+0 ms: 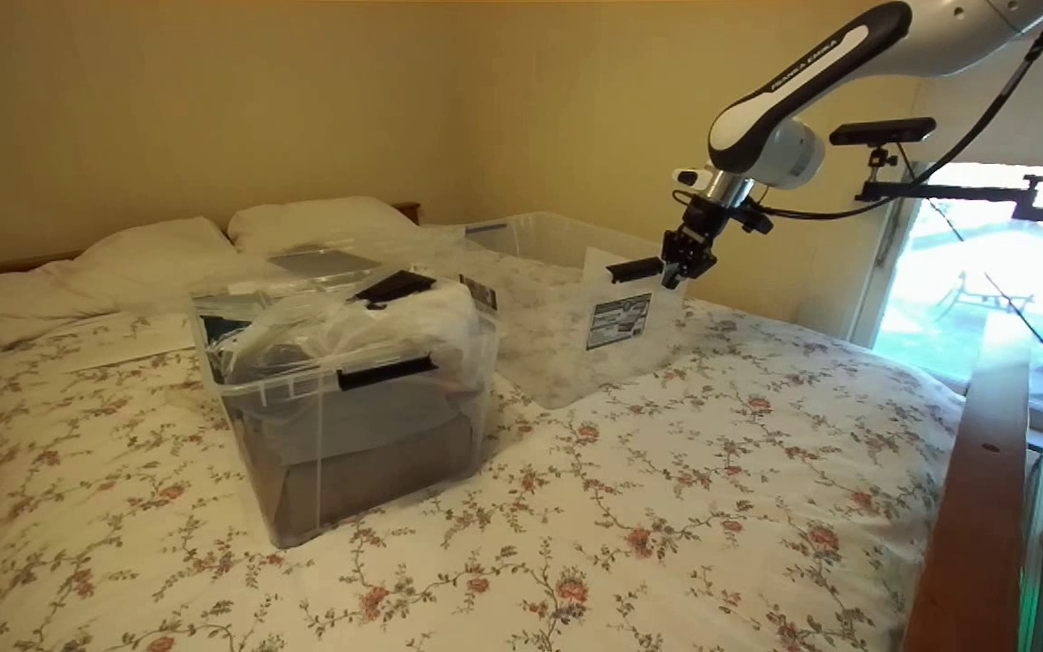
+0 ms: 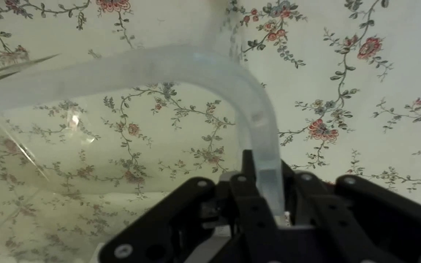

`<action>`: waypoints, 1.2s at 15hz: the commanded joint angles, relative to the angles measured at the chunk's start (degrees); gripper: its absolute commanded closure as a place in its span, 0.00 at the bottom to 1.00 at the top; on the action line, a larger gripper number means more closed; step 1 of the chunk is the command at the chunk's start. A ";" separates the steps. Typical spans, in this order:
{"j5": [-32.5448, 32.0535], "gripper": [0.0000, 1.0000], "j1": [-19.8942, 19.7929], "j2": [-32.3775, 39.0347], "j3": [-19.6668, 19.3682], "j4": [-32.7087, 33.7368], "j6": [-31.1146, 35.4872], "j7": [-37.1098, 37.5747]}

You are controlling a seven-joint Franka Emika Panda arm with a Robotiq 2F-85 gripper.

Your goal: Move the box

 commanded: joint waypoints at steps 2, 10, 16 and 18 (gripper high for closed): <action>-1.85 0.97 3.82 -15.61 -2.85 -16.67 4.78 6.25; -8.44 0.88 10.37 -21.38 -7.71 -22.47 2.61 9.86; -7.18 0.97 11.20 -21.70 -8.62 -23.37 0.43 5.47; -4.35 0.97 12.33 -25.46 -10.55 -27.67 -1.07 -3.10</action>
